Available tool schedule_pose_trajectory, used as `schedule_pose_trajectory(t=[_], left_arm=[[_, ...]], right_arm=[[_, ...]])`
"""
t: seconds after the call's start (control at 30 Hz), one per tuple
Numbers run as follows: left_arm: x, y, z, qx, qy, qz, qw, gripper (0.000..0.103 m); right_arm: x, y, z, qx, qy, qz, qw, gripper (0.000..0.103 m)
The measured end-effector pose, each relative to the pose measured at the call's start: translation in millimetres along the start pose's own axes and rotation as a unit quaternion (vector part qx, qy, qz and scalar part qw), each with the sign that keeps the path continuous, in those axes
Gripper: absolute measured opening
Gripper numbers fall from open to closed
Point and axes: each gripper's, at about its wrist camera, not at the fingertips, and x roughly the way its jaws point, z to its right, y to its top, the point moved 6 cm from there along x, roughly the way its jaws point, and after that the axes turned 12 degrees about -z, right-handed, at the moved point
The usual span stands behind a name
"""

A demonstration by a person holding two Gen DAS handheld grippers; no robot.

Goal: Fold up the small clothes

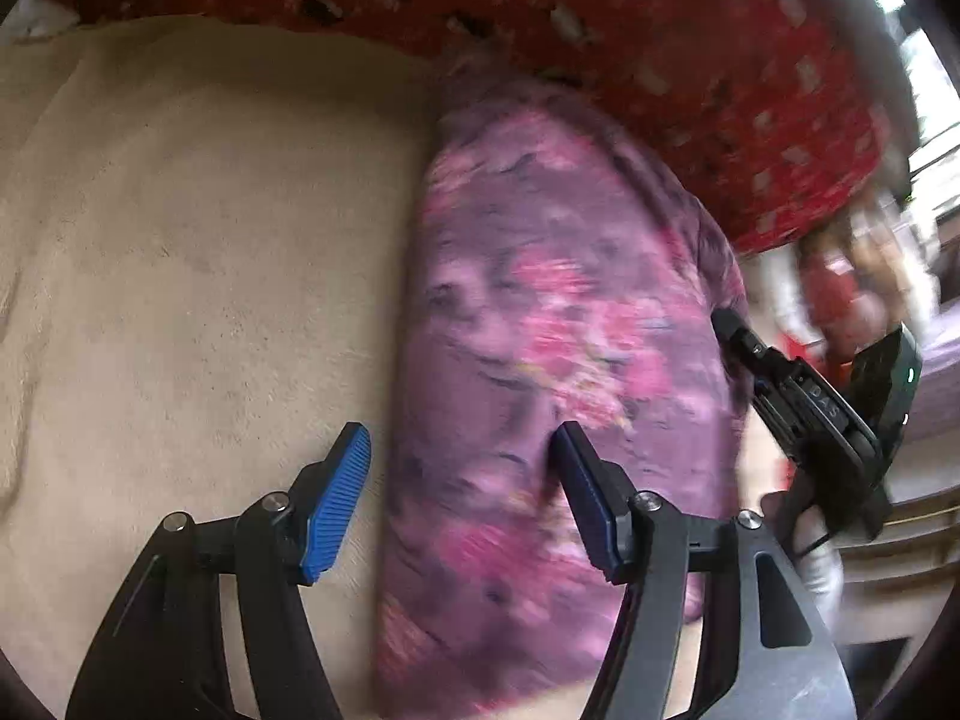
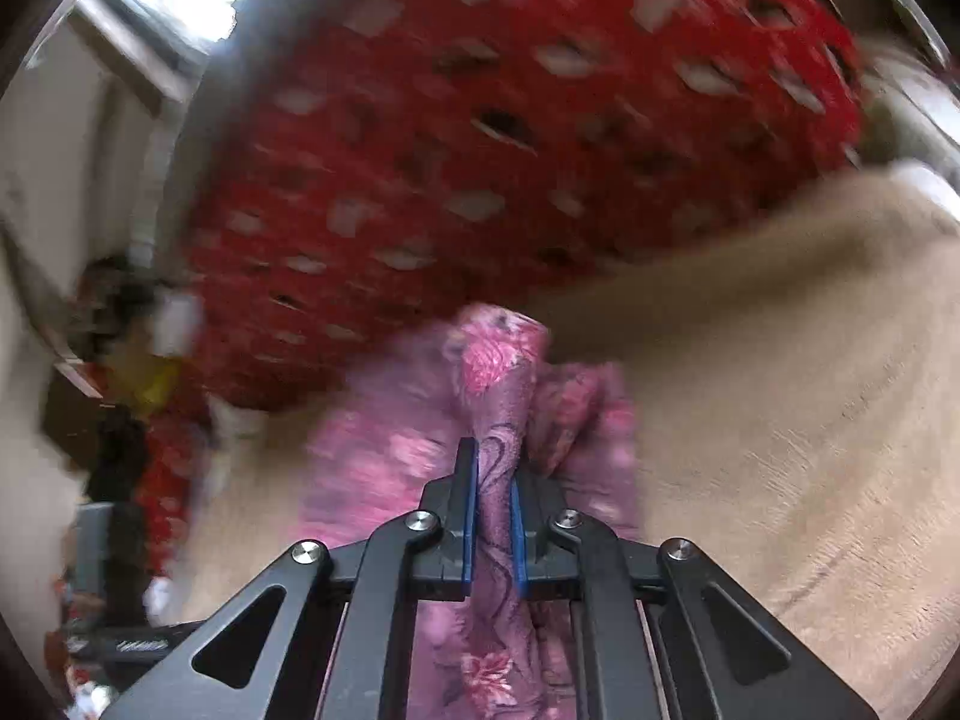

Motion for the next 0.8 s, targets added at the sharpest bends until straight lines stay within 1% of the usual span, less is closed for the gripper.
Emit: schedule_pose_trajectory(t=[0.03,0.07,0.13,0.17,0.23,0.27,0.3,0.33,0.4,0.47,0.5,0.53,0.57,0.6,0.63,0.67,0.7,0.73,0.77,0.8], left_arm=[[5.7,0.3,-1.5,-0.004,0.001,-0.004,1.0,0.066],[2.6,-0.3,-1.4,-0.005,-0.002,0.001,1.0,0.066],[-7.8,-4.0,-0.8,0.002,-0.01,0.002,0.9999,0.065],[-14.6,-7.7,-1.6,0.007,-0.014,0.002,0.9999,0.065],[-31.3,-19.6,-4.6,0.013,-0.025,0.011,0.9996,0.065],[-38.5,-27.3,-6.1,0.015,-0.031,0.015,0.9993,0.065],[-43.2,-36.3,-7.9,0.016,-0.037,0.018,0.999,0.065],[-43.9,-42.5,-10.0,0.014,-0.039,0.018,0.999,0.065],[-37.1,-55.4,-13.5,0.012,-0.036,0.008,0.9993,0.065],[-21.1,-61.8,-10.3,0.006,-0.024,-0.012,0.9996,0.065],[-13.2,-65.0,-10.6,0.002,-0.021,-0.022,0.9995,0.065],[-7.7,-67.6,-11.0,0.001,-0.016,-0.025,0.9996,0.065],[-5.8,-68.9,-11.0,0.004,-0.005,-0.019,0.9998,0.065],[-4.9,-68.6,-8.0,0.007,0.002,-0.017,0.9998,0.065],[-5.4,-68.9,-6.0,0.009,0.01,-0.017,0.9998,0.065],[-6.6,-69.4,-4.6,0.01,0.016,-0.02,0.9996,0.065],[-9.8,-71.5,-4.1,0.009,0.018,-0.024,0.9995,0.065],[-14.8,-74.4,-4.0,0.009,0.015,-0.025,0.9995,0.065],[-20.4,-77.0,-4.3,0.01,0.009,-0.021,0.9997,0.065],[-28.7,-79.5,-4.7,0.011,0.001,-0.011,0.9999,0.065]], right_arm=[[22.8,-7.1,14.9,0.016,-0.029,-0.046,0.998,0.012],[28.7,-10.4,19.2,0.024,-0.031,-0.056,0.998,0.012],[12.2,-10.8,15.7,0.031,-0.019,-0.027,0.999,0.022],[2.5,-13.8,12.1,0.028,-0.017,-0.02,0.999,0.022],[-22.0,-29.6,-0.8,-0.003,0.005,-0.011,1.0,0.023],[-31.7,-38.0,-3.6,-0.014,0.009,-0.009,1.0,0.031],[-42.1,-51.5,-6.2,-0.022,0.013,-0.011,1.0,0.042],[-51.4,-64.9,-6.9,-0.023,0.015,-0.011,1.0,0.045],[-62.5,-88.1,-2.3,-0.014,0.025,-0.016,0.999,0.048],[-59.7,-114.6,-1.1,0.015,0.047,-0.048,0.998,0.05],[-56.8,-122.3,1.2,0.023,0.049,-0.061,0.997,0.05],[-56.4,-130.8,0.2,0.017,0.049,-0.066,0.996,0.045],[-58.6,-135.0,-2.8,-0.001,0.053,-0.054,0.997,0.014],[-59.2,-137.5,-4.7,-0.019,0.048,-0.044,0.998,0.004],[-51.9,-139.4,1.3,-0.033,0.0,-0.047,0.998,0.003],[-42.6,-142.2,11.6,-0.024,-0.017,-0.061,0.998,0.003],[-38.5,-144.2,16.8,-0.009,-0.007,-0.07,0.997,0.003],[-40.4,-142.0,17.8,0.01,0.005,-0.067,0.998,0.004],[-47.3,-139.4,13.1,0.01,0.006,-0.057,0.998,0.005],[-55.4,-136.6,6.4,0.003,0.008,-0.043,0.999,0.01]])
